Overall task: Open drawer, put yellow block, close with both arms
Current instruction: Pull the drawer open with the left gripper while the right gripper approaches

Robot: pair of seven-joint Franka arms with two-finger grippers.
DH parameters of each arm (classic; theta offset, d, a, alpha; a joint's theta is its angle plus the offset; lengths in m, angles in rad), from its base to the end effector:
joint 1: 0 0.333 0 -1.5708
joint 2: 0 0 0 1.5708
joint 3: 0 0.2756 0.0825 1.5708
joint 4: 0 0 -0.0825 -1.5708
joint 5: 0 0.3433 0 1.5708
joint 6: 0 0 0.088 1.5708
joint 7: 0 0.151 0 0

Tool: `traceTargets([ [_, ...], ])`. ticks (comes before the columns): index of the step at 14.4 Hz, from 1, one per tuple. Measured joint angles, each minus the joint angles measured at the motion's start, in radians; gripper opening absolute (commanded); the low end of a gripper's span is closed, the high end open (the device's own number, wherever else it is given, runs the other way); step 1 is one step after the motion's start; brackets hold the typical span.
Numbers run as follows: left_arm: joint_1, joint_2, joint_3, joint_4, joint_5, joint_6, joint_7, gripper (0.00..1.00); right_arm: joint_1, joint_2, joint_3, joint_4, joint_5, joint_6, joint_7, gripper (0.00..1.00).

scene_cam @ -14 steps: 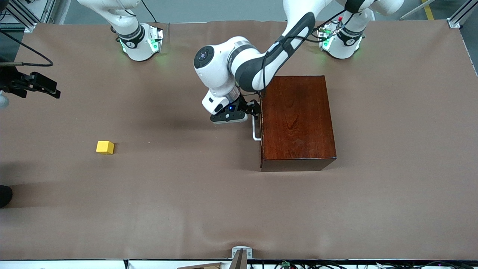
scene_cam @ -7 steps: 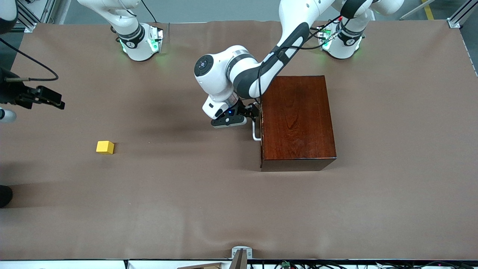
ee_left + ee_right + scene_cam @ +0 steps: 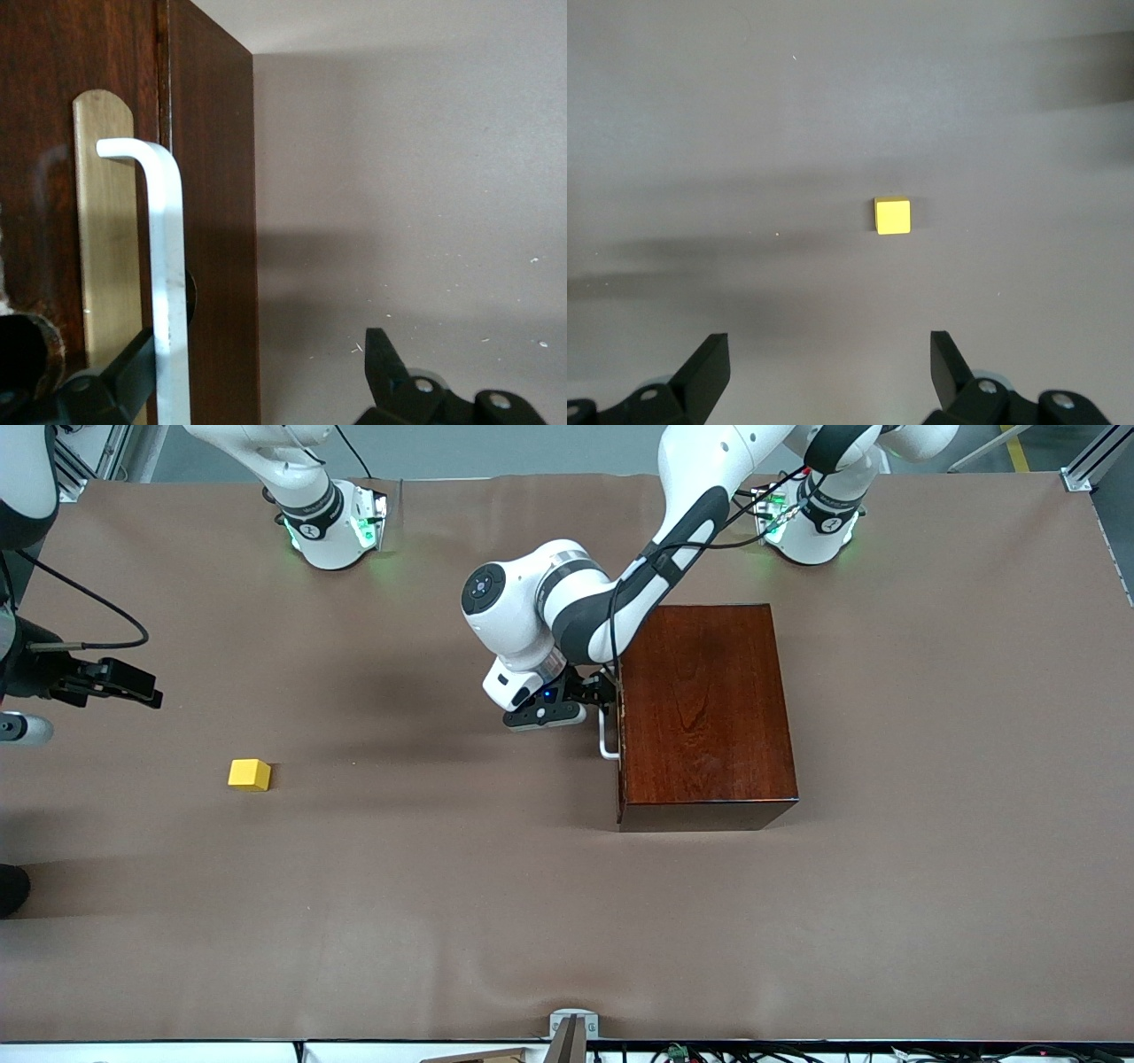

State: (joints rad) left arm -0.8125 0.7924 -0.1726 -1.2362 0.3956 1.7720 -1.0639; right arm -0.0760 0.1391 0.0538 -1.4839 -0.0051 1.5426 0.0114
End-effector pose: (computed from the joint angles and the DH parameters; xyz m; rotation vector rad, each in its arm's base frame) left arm 0.4172 -0.5006 0.2301 -2.8027 0.0184 -0.1208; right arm 0.5424 -0.0144 0.5015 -3.1358 0.0529 0.1258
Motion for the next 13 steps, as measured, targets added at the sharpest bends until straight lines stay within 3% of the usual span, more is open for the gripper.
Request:
traceTargets([
  [7,-0.023,0.001,0.001,0.0,0.0,0.113,-0.109,1.0,-0.001,0.049,-0.001,0.0,0.0,0.029,0.0,1.0],
  [13,-0.045,0.006,-0.004,0.0,-0.001,0.298,-0.275,1.0,-0.016,0.112,-0.002,0.0,0.0,0.103,0.0,1.0],
])
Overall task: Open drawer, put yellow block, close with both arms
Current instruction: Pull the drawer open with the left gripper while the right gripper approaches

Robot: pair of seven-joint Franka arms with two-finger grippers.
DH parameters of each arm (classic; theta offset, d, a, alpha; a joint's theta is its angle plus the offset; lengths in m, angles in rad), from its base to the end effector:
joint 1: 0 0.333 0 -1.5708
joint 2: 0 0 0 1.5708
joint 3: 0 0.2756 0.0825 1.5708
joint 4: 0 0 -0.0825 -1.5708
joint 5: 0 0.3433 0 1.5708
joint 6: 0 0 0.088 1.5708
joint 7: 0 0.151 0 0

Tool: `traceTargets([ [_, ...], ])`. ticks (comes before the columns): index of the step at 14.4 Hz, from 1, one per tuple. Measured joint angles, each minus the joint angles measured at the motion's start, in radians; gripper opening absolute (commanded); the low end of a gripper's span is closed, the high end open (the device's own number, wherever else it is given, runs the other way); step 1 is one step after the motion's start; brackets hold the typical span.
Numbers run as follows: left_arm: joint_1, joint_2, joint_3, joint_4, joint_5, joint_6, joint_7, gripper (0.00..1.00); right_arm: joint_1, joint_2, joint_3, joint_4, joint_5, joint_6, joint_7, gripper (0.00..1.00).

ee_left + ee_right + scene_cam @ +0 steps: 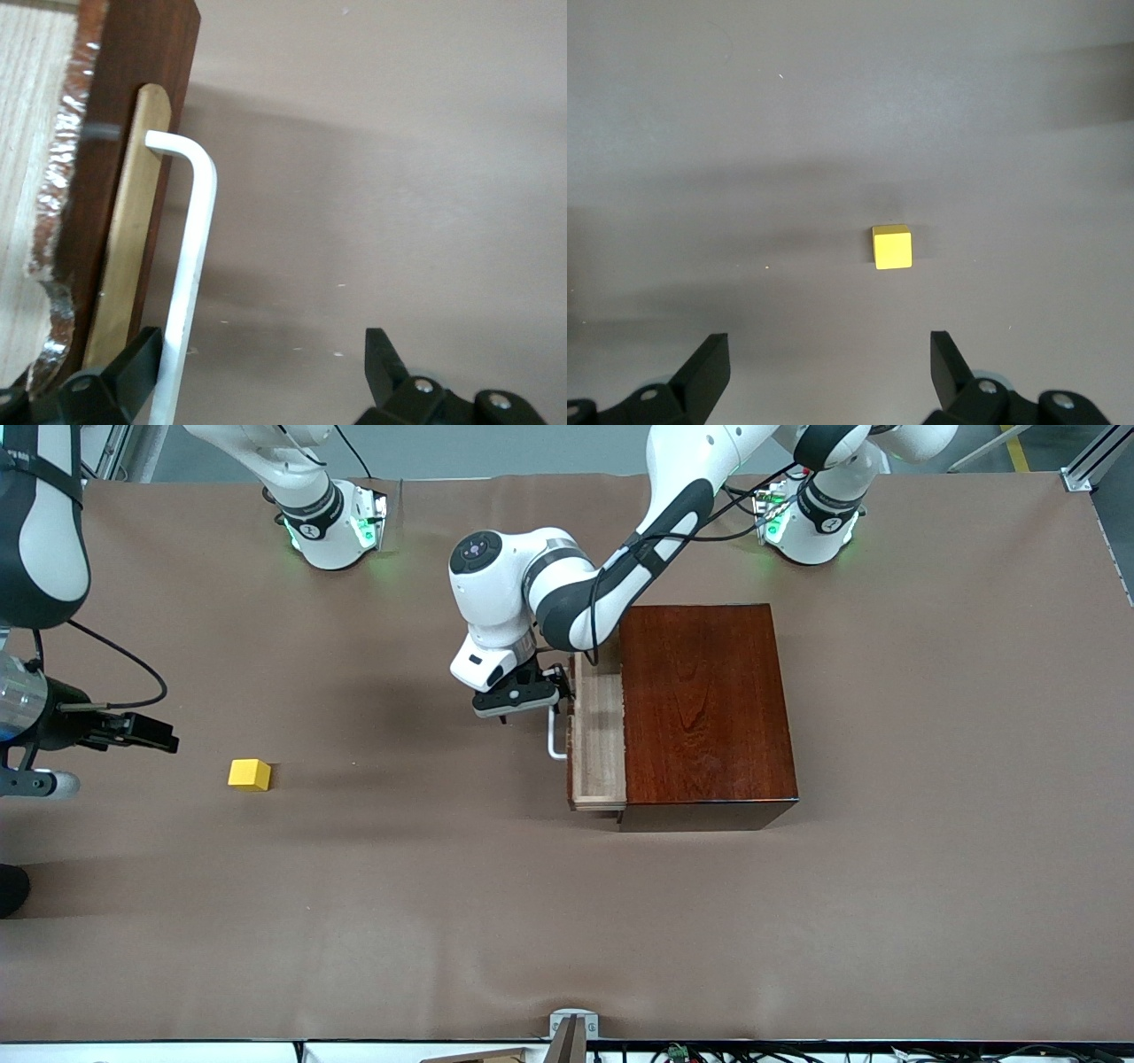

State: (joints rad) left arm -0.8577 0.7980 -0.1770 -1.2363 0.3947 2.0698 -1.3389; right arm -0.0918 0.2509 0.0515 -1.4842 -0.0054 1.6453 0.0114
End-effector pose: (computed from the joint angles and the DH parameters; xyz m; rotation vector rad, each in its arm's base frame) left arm 0.4066 -0.5653 0.2468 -3.0694 -0.2746 -0.3516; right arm 0.5740 -0.0263 0.4466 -3.1286 0.0815 0.1399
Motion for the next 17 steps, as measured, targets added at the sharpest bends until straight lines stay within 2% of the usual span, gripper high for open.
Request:
traceTargets([
  [7,-0.021,0.002,0.0,0.004,0.0,0.133,-0.137,1.0,-0.043,0.081,-0.004,-0.002,0.0,0.033,0.0,1.0],
  [12,-0.033,-0.002,0.002,0.023,-0.001,0.143,-0.167,1.0,-0.068,0.133,-0.005,-0.045,0.0,0.108,0.0,1.0],
  [14,-0.029,-0.034,0.02,0.044,-0.001,0.116,-0.167,1.0,-0.075,0.146,-0.005,-0.089,0.0,0.166,0.0,1.0],
  [17,0.006,-0.151,0.054,0.061,-0.001,0.028,-0.146,1.0,-0.077,0.167,-0.005,-0.116,0.0,0.199,0.0,1.0],
])
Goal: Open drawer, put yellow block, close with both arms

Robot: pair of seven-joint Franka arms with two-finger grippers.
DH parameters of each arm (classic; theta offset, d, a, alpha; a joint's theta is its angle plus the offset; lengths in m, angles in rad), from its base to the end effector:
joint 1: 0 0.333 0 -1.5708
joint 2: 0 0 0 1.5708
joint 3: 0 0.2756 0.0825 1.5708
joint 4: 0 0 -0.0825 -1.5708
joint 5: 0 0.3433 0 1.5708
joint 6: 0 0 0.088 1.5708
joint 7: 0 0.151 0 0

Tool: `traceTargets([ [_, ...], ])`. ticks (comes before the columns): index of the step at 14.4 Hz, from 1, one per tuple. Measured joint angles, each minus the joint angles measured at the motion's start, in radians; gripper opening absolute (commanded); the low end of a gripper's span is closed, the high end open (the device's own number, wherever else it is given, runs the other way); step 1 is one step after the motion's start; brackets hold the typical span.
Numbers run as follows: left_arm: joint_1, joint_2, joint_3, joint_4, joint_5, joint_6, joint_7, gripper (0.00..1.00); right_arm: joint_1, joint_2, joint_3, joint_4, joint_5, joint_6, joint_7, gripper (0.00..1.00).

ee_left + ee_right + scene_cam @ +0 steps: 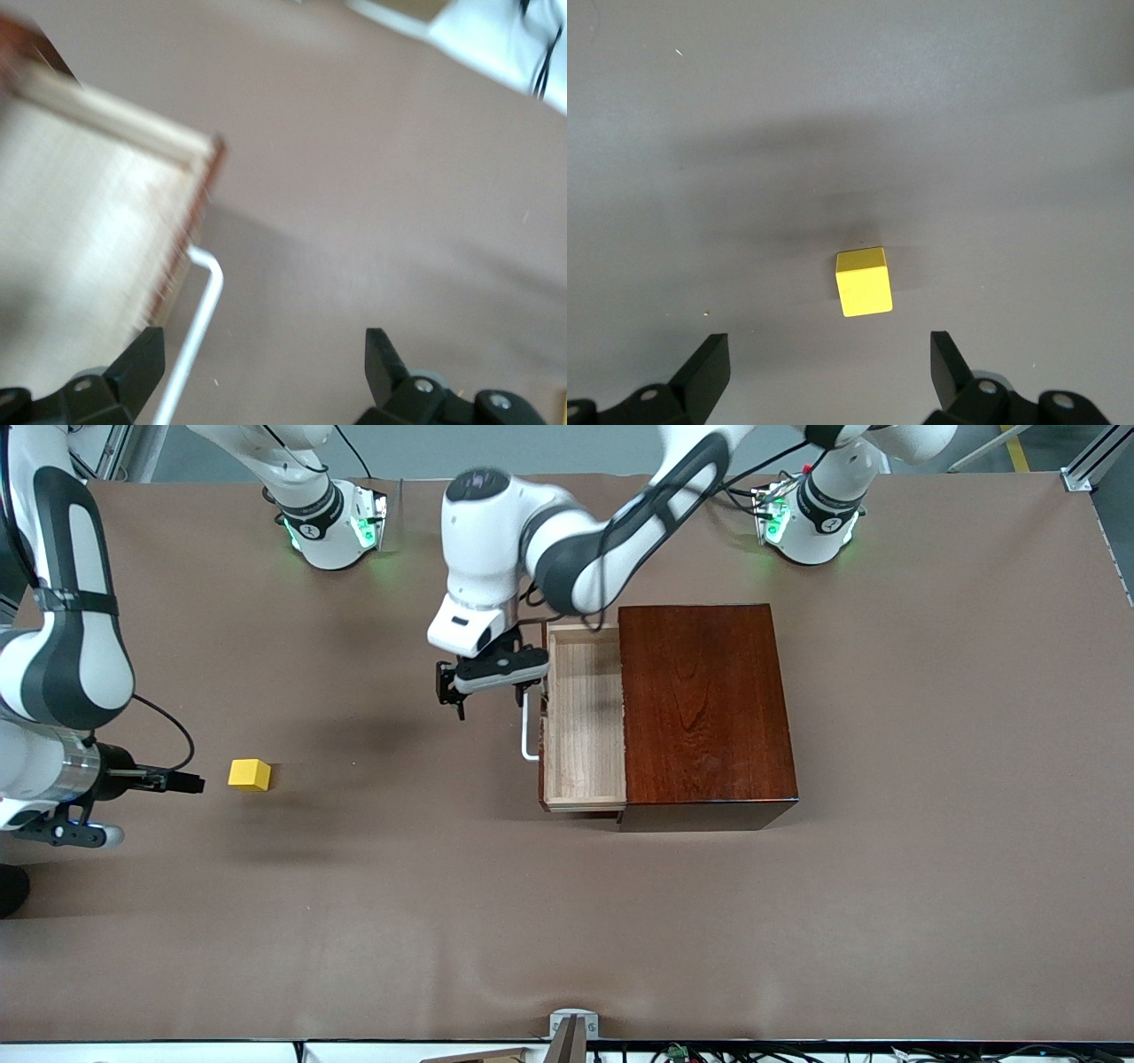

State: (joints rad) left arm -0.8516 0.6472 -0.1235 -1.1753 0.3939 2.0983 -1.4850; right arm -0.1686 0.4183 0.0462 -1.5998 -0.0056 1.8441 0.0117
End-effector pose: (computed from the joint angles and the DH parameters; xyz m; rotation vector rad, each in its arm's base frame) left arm 0.4441 -0.5581 0.3826 2.8724 0.5733 0.5506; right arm 0.5883 -0.0751 0.3135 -3.0996 0.2087 0.2687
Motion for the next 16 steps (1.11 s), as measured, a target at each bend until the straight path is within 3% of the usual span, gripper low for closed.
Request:
traceTargets([
  [4,0.093,-0.122,0.001,-0.005,-0.009,-0.159,0.173,1.0,-0.014,0.035,-0.001,-0.027,0.0,0.091,0.0,1.0],
  [16,0.42,-0.345,0.002,-0.01,-0.111,-0.555,0.649,1.0,-0.041,0.111,-0.001,-0.049,0.0,0.195,-0.001,1.0],
])
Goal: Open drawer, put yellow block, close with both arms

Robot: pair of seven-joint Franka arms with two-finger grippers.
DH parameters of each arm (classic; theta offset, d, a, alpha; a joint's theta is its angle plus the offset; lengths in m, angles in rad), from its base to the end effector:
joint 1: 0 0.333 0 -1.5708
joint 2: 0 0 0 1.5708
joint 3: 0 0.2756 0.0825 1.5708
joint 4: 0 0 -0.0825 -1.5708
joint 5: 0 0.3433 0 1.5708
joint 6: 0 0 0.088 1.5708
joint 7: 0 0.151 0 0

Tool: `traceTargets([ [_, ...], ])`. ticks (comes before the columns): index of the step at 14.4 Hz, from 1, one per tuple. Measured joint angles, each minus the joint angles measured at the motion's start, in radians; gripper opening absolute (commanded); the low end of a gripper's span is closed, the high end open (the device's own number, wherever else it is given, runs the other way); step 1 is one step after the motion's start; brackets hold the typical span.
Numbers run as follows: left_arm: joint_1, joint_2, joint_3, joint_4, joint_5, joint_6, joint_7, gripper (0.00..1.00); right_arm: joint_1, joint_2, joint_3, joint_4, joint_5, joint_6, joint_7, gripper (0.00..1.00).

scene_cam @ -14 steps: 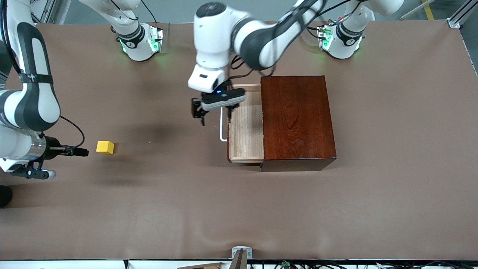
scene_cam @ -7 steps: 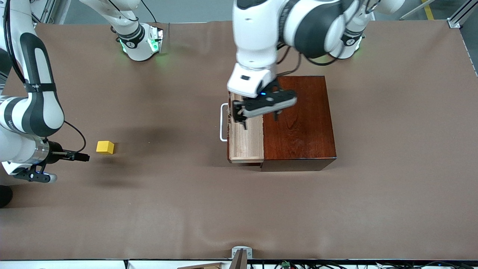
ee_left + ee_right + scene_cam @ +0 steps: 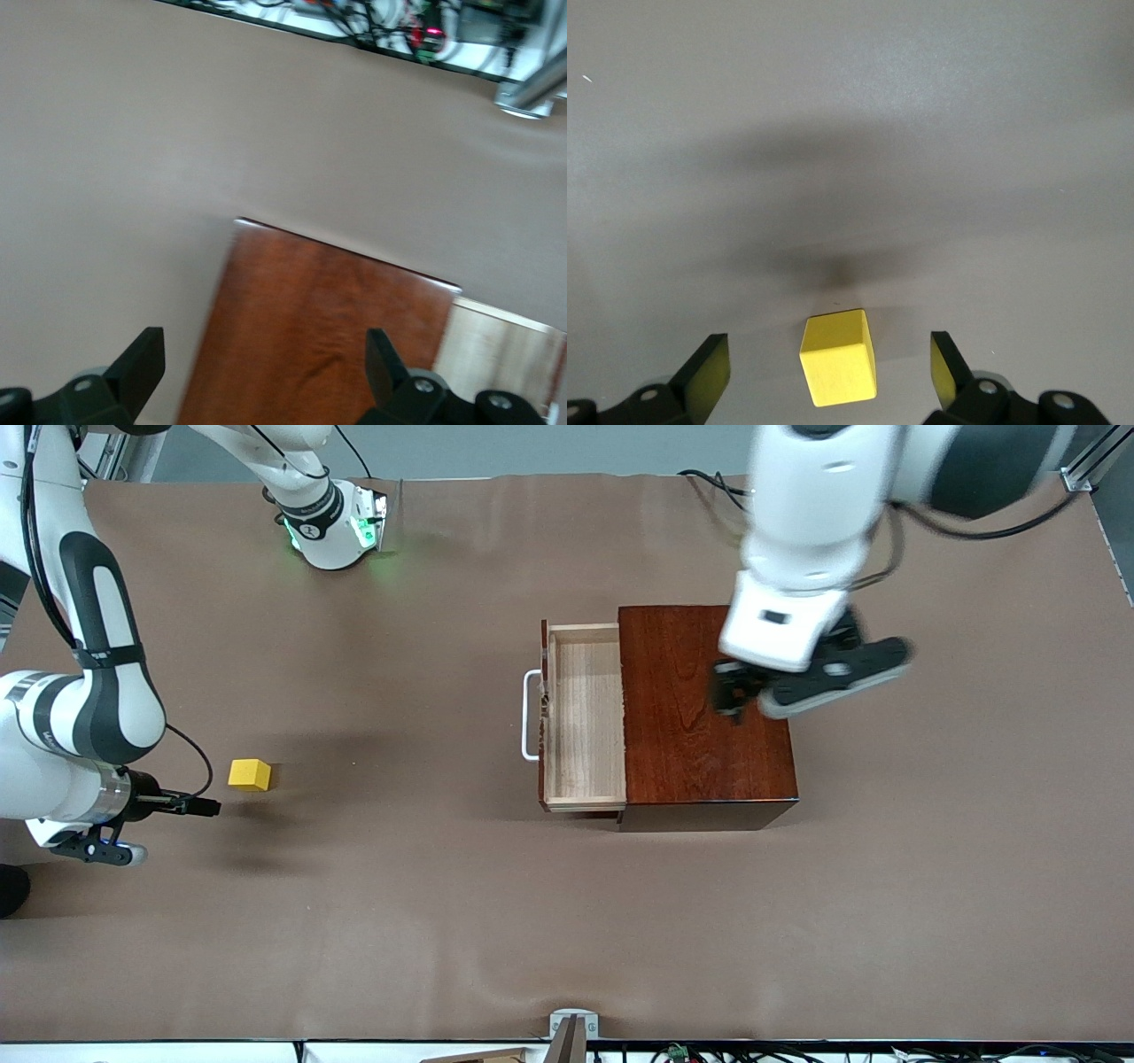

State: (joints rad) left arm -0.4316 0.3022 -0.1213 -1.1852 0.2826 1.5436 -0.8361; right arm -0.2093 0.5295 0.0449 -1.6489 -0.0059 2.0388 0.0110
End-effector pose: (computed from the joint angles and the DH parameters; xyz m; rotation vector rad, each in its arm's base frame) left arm 0.5312 -0.2649 0.5422 -2.9391 -0.4527 -0.3010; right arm 0.5970 -0.1012 0.2394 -3.0935 0.2744 0.2135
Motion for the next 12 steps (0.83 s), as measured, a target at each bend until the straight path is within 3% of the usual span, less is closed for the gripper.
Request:
traceTargets([
  [12,0.331,-0.087,0.0,-0.034,-0.085,-0.15,0.409,1.0,0.0,0.01,0.002,-0.179,0.0,0.186,0.0,1.0],
])
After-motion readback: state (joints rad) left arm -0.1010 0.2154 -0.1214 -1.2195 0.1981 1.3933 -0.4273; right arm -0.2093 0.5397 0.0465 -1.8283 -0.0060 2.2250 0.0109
